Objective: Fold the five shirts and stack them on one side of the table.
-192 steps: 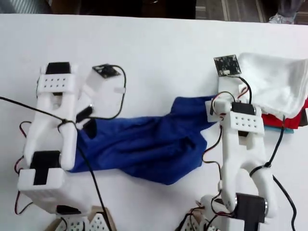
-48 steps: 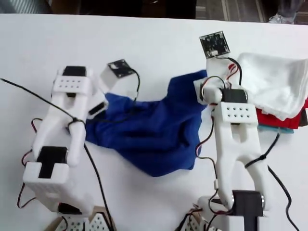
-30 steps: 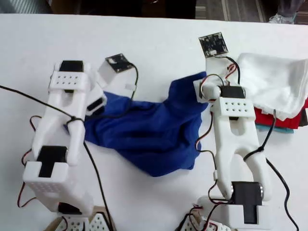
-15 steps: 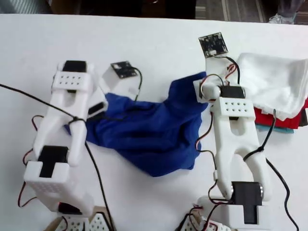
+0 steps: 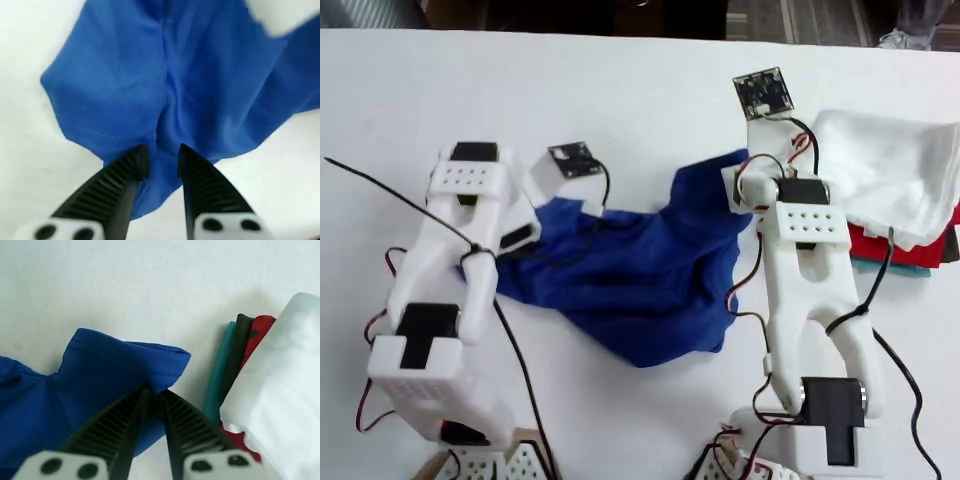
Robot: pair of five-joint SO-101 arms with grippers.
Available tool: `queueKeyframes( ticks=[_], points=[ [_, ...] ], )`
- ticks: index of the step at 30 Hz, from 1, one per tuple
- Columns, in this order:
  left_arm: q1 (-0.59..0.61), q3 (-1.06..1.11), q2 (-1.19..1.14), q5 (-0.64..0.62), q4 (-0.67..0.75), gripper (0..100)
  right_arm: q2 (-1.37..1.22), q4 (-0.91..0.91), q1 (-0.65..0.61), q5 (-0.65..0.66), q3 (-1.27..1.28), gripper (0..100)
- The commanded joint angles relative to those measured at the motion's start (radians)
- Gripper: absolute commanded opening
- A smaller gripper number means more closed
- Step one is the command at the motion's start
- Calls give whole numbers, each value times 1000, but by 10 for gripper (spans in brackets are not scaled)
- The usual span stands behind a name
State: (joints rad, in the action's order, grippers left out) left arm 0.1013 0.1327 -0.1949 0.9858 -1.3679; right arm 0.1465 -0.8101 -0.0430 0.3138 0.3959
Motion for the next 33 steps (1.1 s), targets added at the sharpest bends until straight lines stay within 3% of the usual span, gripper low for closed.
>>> queueKeyframes(
  ticks=[1,3,5,17,23,33],
  points=[
    [20,-1,8,8,43,113,12,15,2,-3,-52,21],
    [29,-2,8,8,66,94,12,15,2,-3,-52,21],
    [29,-4,9,8,72,13,10,15,2,-3,-52,21],
    [21,-159,8,6,-46,29,7,16,2,-3,-52,21],
    [3,-156,5,8,-164,210,5,16,1,-3,-52,21],
    [46,5,6,86,74,240,7,16,1,-3,-52,21]
  ],
)
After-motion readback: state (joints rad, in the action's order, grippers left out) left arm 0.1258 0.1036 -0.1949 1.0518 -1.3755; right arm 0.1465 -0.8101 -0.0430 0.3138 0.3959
